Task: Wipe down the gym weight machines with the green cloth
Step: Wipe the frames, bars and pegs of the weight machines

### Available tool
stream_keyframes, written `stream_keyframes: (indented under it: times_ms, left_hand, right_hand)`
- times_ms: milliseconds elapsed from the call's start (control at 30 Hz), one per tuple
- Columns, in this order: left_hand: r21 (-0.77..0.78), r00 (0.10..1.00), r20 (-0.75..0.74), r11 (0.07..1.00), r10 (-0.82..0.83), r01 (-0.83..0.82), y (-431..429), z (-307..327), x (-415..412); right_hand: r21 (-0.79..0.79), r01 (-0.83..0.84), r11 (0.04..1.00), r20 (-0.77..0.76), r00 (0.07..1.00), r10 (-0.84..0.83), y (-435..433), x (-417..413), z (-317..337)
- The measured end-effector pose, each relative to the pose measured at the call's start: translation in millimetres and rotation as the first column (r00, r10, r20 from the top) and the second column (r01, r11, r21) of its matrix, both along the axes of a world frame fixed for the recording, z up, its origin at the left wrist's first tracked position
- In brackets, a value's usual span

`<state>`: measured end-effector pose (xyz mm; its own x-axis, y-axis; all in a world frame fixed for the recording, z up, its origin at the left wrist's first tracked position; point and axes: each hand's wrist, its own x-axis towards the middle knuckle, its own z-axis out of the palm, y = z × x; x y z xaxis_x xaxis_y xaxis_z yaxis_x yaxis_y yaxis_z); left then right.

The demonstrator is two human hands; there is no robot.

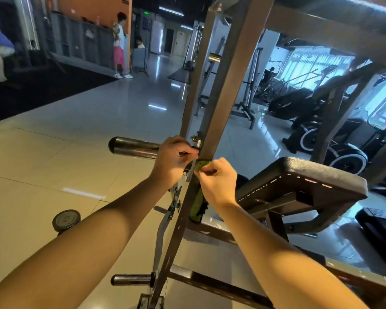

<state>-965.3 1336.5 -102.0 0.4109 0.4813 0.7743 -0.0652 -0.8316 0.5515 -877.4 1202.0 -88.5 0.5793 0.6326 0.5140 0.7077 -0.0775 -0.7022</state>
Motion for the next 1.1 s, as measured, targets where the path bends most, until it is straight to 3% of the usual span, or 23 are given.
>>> stream_keyframes:
  times_ms: [100,200,267,400,500,667,733,867,1033,1100]
  left_hand:
    - [-0.069,0.994,0.059,0.993,-0.091,0.095,3,-2,0]
    - [-0.087,0.993,0.071,0.991,-0.093,0.099,7,-7,4]
    - [-0.044,0.999,0.03,0.998,-0.036,0.038,7,-7,5]
    - [-0.021,0.999,-0.027,0.999,0.032,-0.032,5,-2,2]
    - [-0.03,0.997,-0.072,0.999,0.025,-0.028,2,-1,0]
    - [-0.017,0.999,-0.039,1.0,-0.017,0.016,4,-1,-1]
    - [-0.017,1.0,-0.013,1.0,-0.011,0.011,5,-1,0]
    - [-0.018,1.0,-0.019,1.0,0.018,-0.018,2,0,1]
    - [0.003,0.998,-0.042,0.999,0.036,-0.036,2,-3,1]
    - [0.042,0.998,-0.043,0.998,0.054,-0.052,3,-2,0]
  right_hand:
    - [0.2,-0.015,0.98,0.134,0.991,-0.012,9,7,38]
    - [0.257,-0.033,0.966,0.118,0.993,0.002,11,9,37]
    - [0.198,-0.01,0.98,0.041,0.999,0.002,7,6,5]
    - [-0.109,0.047,0.993,-0.115,0.992,-0.06,-1,-8,-63]
    - [-0.14,0.079,0.987,-0.096,0.991,-0.093,2,-8,-49]
    - [0.288,0.051,0.956,0.108,0.99,-0.086,13,0,39]
    - [0.302,0.01,0.953,0.109,0.993,-0.045,16,3,40]
    - [0.162,0.013,0.987,-0.019,1.0,-0.011,7,-1,-24]
    - [-0.194,0.104,0.975,-0.141,0.981,-0.133,5,-11,-90]
    - [-0.264,0.073,0.962,-0.216,0.967,-0.133,-1,-15,-94]
